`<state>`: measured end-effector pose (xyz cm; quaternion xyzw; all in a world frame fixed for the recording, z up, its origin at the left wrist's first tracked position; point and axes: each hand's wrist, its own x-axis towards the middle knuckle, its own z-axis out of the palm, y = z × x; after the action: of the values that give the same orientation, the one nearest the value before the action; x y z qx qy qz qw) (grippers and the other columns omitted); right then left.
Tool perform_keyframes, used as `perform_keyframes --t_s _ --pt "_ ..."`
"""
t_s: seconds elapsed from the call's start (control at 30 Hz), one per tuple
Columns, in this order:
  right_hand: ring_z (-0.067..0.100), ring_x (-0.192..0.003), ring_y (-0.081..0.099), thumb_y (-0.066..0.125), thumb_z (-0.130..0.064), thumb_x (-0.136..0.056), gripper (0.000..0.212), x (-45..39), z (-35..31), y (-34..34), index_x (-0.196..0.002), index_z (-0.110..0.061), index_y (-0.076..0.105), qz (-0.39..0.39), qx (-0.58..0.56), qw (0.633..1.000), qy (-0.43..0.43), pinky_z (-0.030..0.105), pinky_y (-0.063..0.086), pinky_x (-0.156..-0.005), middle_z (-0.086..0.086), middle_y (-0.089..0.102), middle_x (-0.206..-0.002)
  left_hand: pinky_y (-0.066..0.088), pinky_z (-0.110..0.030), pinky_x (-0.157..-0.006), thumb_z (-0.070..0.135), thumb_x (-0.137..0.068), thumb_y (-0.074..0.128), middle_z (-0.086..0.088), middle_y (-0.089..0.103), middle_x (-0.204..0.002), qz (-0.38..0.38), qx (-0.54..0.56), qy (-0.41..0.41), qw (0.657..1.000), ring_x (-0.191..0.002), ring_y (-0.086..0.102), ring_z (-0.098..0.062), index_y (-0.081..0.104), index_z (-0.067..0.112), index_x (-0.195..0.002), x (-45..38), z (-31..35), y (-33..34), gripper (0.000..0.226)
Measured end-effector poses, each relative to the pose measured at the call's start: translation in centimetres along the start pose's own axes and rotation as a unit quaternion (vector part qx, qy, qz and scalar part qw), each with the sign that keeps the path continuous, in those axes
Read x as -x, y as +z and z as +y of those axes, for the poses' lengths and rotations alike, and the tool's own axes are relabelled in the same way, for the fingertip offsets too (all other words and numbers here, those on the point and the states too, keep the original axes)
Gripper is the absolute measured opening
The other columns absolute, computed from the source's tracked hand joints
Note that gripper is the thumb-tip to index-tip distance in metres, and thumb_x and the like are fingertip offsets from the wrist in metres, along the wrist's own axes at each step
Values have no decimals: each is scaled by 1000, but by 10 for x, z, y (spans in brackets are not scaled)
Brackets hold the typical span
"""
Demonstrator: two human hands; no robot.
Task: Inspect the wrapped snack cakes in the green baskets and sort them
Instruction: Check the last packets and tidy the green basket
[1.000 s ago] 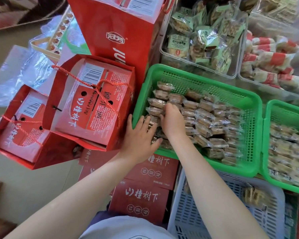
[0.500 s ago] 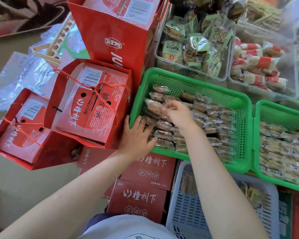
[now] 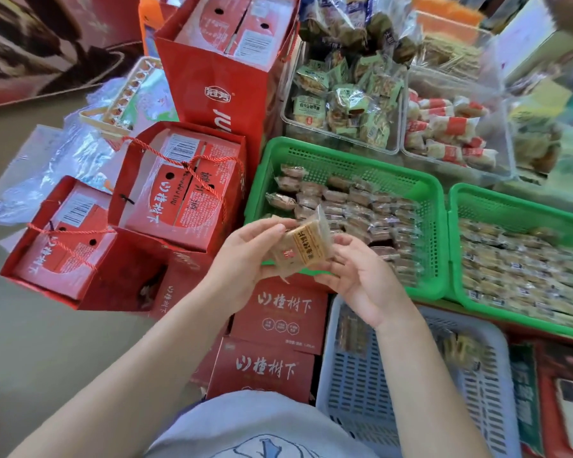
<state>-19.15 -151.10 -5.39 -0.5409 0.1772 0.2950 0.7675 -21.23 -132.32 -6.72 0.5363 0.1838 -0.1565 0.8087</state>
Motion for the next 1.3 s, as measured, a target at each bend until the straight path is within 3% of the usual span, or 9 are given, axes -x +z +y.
perform_keyframes --t_s 0.13,0.27,0.4,0.47,0.57,0.77,0.97,1.07,1.3 --pt "15 -78 64 46 -27 -105 22 20 5 8 -97 -14 62 40 138 986 -81 30 52 -70 -2 68 -79 59 -35 -67 16 -98 63 -14 70 -97 16 -33 -13 999 -83 71 -24 59 14 -100 24 -3 5 5" --pt "6 -64 55 50 -41 -102 31 39 11 17 -82 -18 53 101 315 931 -157 24 47 -63 -6 58 -70 60 -33 -64 18 -99 61 -10 71 -86 25 -24 -34 999 -73 71 -19 59 12 -100 47 -11 18 7" --pt "4 -57 44 46 -31 -105 26 54 17 18 -84 -15 47 146 397 861 -282 17 40 -55 -1 50 -70 62 -36 -73 25 -98 63 -19 75 -106 44 81 -94 991 -94 74 -29 61 5 -117 59 -19 18 27" --pt "5 -58 45 46 -29 -105 25 61 22 18 -87 -12 48 153 402 848 -309 20 39 -53 0 51 -70 58 -36 -80 25 -98 63 -18 75 -105 60 79 -91 991 -93 71 -27 65 5 -112 63 -24 16 24" --pt "4 -59 47 48 -28 -104 23 71 27 15 -88 -11 49 164 360 864 -312 18 40 -53 -2 52 -71 57 -35 -80 22 -98 62 -11 72 -86 71 96 -79 990 -78 67 -19 69 9 -92 69 -26 15 15" --pt "7 -57 59 52 -32 -103 21 84 25 11 -87 -19 52 228 188 918 -264 23 43 -45 -10 62 -63 60 -27 -71 17 -90 66 -15 76 -102 -5 52 -22 998 -89 74 -18 70 2 -110 83 -18 19 26" --pt "12 -63 65 57 -36 -99 20 86 27 8 -100 -18 65 107 51 979 -164 25 38 -46 -3 67 -72 61 -31 -75 10 -98 59 -13 75 -99 -13 8 10 1000 -89 72 -21 66 6 -92 83 -11 16 10" --pt "12 -66 68 56 -33 -100 17 81 29 9 -94 -19 64 126 35 979 -155 28 41 -52 -3 70 -74 62 -34 -74 11 -100 57 -12 75 -98 -3 6 4 1000 -88 73 -21 61 10 -94 81 -15 22 7" --pt "20 -67 66 53 -34 -103 21 68 27 10 -93 -16 61 247 0 954 -170 19 39 -37 3 72 -80 60 -34 -68 -10 -89 62 -15 67 -103 16 -126 57 990 -90 74 -23 56 12 -102 76 -21 34 27"
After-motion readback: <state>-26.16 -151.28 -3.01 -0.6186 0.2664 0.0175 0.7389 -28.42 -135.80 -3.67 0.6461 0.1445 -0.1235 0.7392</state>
